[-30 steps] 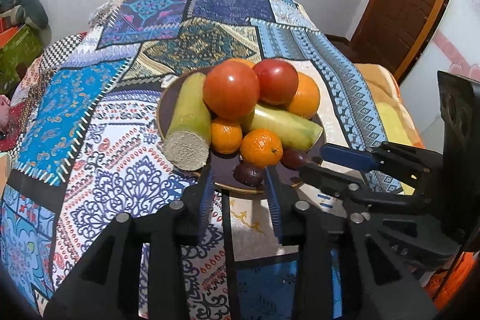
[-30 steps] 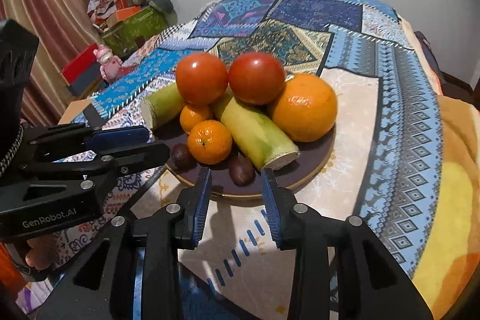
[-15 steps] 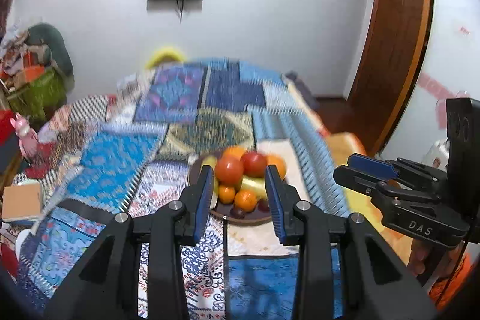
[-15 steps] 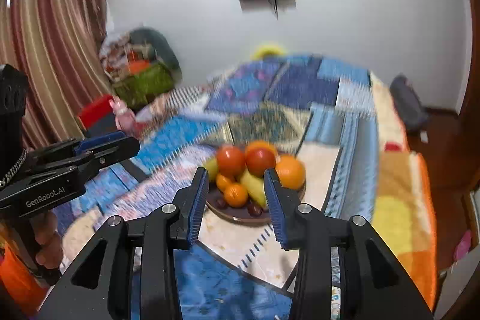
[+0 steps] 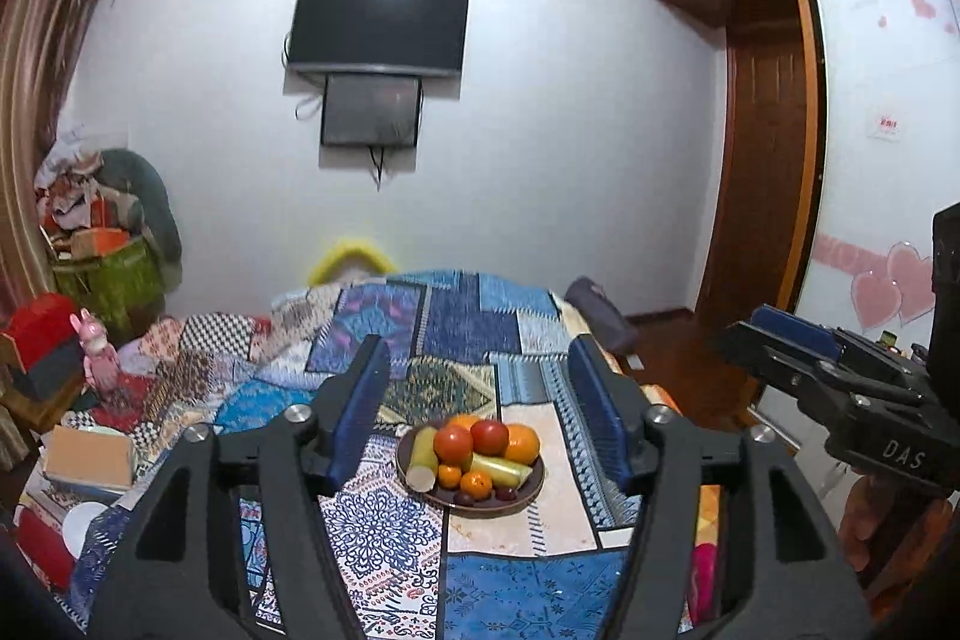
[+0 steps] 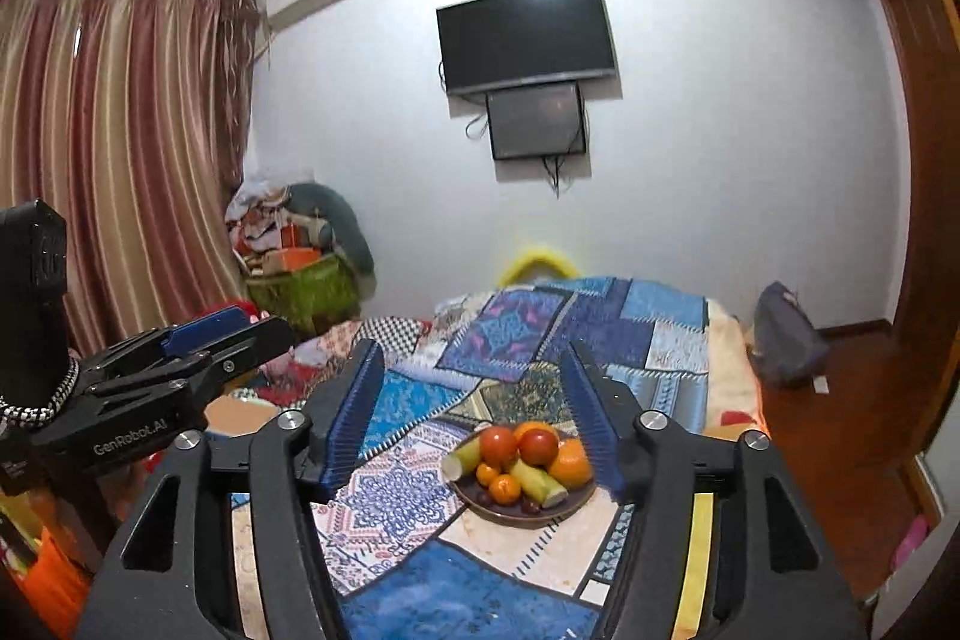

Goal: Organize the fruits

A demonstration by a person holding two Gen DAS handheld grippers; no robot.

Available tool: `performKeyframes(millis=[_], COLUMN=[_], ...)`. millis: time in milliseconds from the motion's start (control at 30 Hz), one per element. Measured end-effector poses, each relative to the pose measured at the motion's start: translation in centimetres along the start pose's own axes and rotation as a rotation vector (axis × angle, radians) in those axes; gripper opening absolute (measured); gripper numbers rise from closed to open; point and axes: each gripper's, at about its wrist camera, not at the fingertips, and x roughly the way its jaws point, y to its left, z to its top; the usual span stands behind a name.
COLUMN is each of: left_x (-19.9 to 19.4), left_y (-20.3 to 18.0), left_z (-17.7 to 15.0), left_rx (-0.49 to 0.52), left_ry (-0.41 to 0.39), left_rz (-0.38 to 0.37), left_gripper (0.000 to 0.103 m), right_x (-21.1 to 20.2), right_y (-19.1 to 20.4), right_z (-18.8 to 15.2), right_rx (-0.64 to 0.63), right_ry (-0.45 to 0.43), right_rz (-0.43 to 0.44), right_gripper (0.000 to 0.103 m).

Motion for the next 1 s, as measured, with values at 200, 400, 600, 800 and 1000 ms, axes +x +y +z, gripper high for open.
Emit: performKeyframes(millis=[200, 400, 600, 800, 1000], left_x=[-2.5, -3.4, -3.6, -3.6, -3.3], left_y=[-0.7, -1.2, -1.3, -1.3, -1.3], left_z=[0.3, 0.0, -0.2, -0.5, -0.5], left_rx=[0.023, 0.040, 0.041, 0.037, 0.039], left_ry=[-0.056, -0.083, -0.078, -0.075, -0.072], left_rz=[0.010, 0.024, 0.037, 0.048, 0.050], left_gripper=[0.083, 0.099, 0.103, 0.103, 0.103], right_x=[-0.9, -1.3, -1.9, -2.0, -2.3], right_y=[0.3, 1.0, 1.0, 0.7, 0.7], right_z=[-0.1, -0.4, -0.6, -0.6, -0.8], right_rx=[0.003, -0.023, -0.016, 0.000, 0.000], right_ry=[-0.027, -0.050, -0.073, -0.064, -0.064], right_rz=[-0.017, -0.064, -0.102, -0.109, -0.119], right_gripper=[0.075, 0.090, 0.103, 0.103, 0.103])
